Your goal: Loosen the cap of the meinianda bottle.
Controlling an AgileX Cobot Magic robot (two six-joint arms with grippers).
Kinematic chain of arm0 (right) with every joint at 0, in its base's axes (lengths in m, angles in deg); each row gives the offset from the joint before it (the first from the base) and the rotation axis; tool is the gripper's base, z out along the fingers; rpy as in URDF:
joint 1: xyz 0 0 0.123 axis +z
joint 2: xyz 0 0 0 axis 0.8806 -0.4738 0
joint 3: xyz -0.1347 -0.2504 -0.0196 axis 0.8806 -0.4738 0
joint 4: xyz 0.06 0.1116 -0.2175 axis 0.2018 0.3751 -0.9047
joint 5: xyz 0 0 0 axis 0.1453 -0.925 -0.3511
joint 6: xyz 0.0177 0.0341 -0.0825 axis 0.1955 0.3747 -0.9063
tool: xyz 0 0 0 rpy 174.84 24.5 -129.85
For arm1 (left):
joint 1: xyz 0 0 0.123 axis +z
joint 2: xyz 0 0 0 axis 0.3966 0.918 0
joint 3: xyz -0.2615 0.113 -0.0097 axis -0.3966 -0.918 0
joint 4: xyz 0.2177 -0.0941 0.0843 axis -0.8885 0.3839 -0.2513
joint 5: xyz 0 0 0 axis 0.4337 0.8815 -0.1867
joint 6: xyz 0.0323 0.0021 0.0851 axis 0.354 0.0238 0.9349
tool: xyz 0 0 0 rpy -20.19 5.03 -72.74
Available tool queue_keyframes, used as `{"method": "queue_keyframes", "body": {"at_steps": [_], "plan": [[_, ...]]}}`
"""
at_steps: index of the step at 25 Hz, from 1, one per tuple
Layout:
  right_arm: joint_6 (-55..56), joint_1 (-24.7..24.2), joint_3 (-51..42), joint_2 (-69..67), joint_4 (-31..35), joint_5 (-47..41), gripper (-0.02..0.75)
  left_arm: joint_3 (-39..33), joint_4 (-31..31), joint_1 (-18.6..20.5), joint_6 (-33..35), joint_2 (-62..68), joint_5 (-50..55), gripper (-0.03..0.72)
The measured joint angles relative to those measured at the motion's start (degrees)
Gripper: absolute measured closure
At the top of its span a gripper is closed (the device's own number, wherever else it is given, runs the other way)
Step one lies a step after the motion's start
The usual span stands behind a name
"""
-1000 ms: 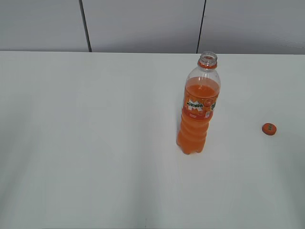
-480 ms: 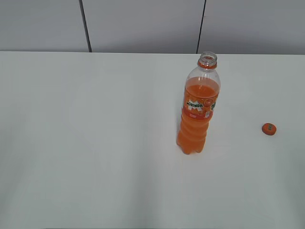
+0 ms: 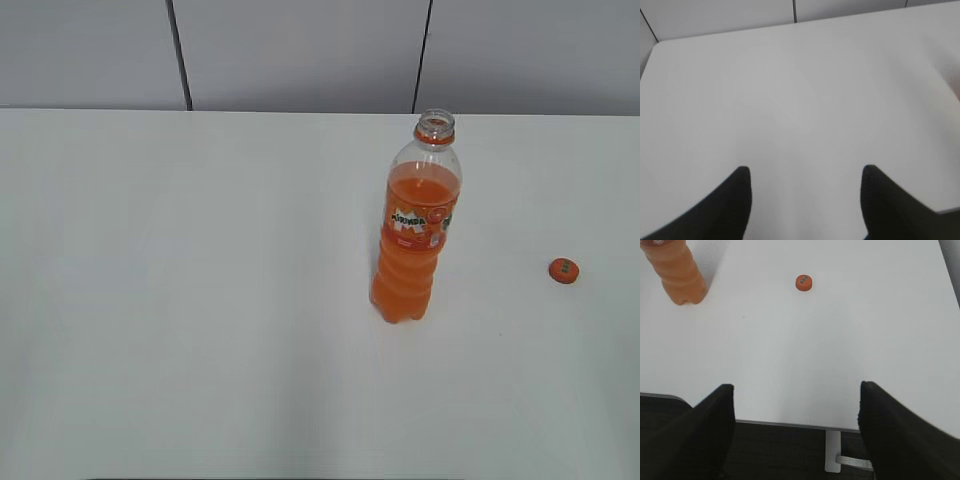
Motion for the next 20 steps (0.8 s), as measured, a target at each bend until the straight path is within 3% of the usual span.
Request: {"method": "queue_keyframes", "body": {"at_steps": [20], "plan": [[0.01,0.00,-2.67,0.34,0.76,8.33,0.160,-1.03,0.07,0.00,0.00,-0.67,-2.22,0.260]]}}
